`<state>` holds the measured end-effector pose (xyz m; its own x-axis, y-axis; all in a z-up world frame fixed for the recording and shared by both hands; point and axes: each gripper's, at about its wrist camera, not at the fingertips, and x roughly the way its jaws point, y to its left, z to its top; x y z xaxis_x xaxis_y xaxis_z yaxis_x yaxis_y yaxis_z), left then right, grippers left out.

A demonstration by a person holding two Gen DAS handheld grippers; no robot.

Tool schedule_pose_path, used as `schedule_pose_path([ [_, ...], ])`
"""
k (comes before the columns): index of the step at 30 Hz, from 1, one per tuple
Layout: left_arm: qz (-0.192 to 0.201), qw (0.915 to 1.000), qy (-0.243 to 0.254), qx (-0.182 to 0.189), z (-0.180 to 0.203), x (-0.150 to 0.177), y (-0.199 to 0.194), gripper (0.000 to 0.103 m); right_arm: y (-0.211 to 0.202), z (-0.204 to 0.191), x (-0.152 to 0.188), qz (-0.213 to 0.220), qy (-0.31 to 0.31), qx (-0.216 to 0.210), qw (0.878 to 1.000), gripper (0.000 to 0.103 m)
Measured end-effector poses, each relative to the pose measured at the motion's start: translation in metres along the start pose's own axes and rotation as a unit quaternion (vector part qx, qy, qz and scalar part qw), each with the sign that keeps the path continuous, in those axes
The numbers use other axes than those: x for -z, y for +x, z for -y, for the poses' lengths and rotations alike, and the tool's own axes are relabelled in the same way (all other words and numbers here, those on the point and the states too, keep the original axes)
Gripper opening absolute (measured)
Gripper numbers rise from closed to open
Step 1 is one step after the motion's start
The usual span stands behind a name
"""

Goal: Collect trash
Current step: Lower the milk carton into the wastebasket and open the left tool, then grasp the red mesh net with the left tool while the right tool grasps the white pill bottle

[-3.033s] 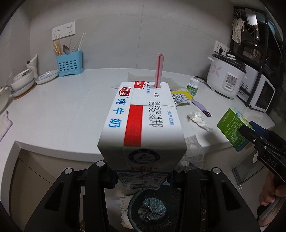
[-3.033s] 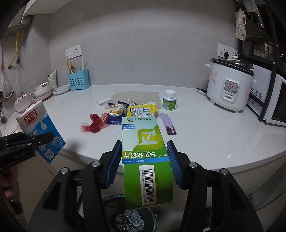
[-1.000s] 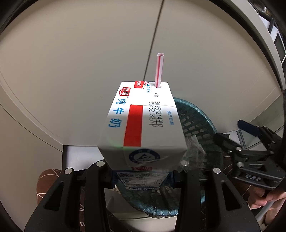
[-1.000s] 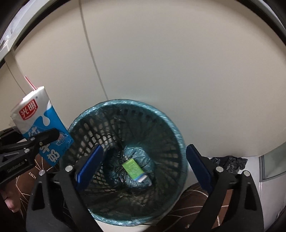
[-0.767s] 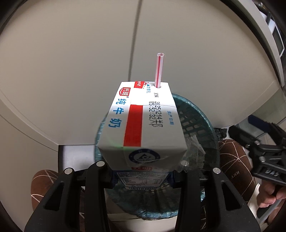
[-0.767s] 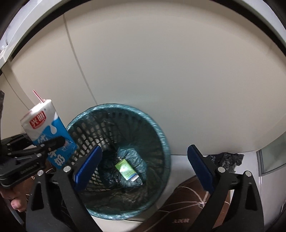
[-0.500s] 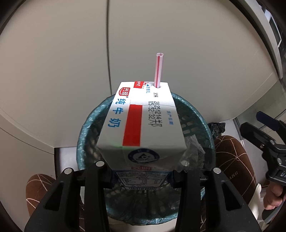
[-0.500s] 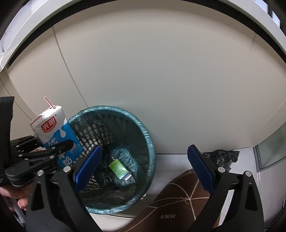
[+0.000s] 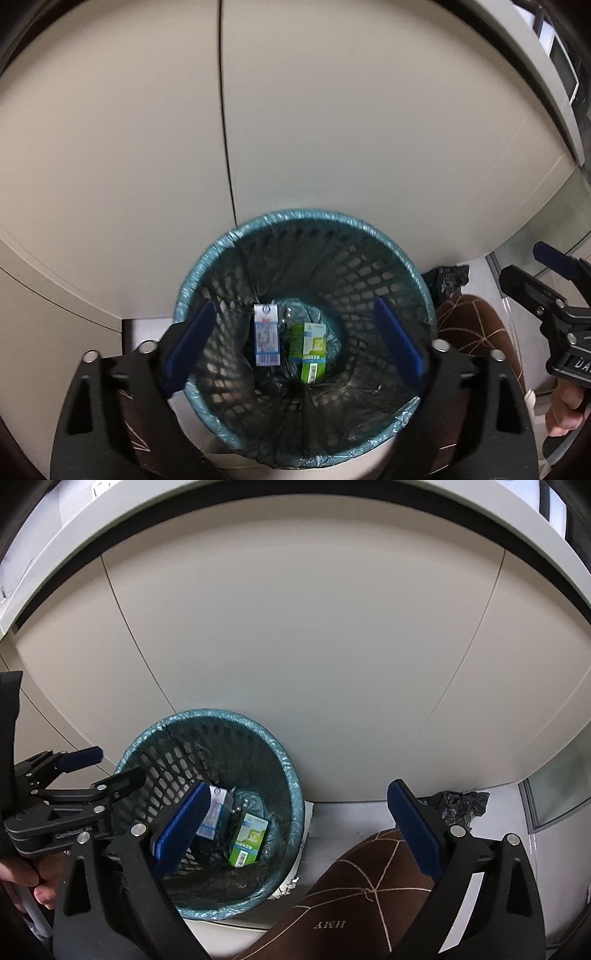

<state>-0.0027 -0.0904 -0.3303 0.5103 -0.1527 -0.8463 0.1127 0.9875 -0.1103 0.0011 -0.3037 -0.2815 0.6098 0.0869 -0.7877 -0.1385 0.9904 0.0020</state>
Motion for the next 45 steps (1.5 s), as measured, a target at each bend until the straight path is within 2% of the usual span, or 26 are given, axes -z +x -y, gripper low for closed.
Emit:
schedule_pose_path([
  [3, 0.017, 0.9998, -0.009, -0.001, 0.001, -0.003, -0.018, 0.097, -0.011, -0.001, -0.007, 0.01, -0.001, -0.006, 1.0, 0.092],
  [15, 0.082, 0.996, -0.034, -0.007, -0.016, -0.048, -0.109, 0.097, -0.068, -0.009, -0.05, 0.072, -0.01, -0.02, 0.997, 0.095],
  [24, 0.144, 0.9885, -0.04, -0.019, -0.024, -0.1, -0.179, 0.097, -0.116, -0.018, -0.1, 0.126, -0.021, -0.036, 0.991, 0.095],
  [28, 0.16, 0.9859, -0.042, -0.028, -0.025, -0.125, -0.201, 0.097, -0.133, -0.02, -0.127, 0.152, -0.024, -0.024, 0.988, 0.095],
  [37, 0.162, 0.985, -0.048, -0.035, -0.028, -0.186, -0.211, 0.097, -0.154, -0.019, -0.194, 0.189, -0.027, -0.013, 0.981, 0.095],
  [45, 0.133, 0.9883, -0.062, -0.044, -0.039, -0.238, -0.178, 0.097, -0.14, -0.009, -0.257, 0.187, -0.015, -0.016, 0.982, 0.095],
])
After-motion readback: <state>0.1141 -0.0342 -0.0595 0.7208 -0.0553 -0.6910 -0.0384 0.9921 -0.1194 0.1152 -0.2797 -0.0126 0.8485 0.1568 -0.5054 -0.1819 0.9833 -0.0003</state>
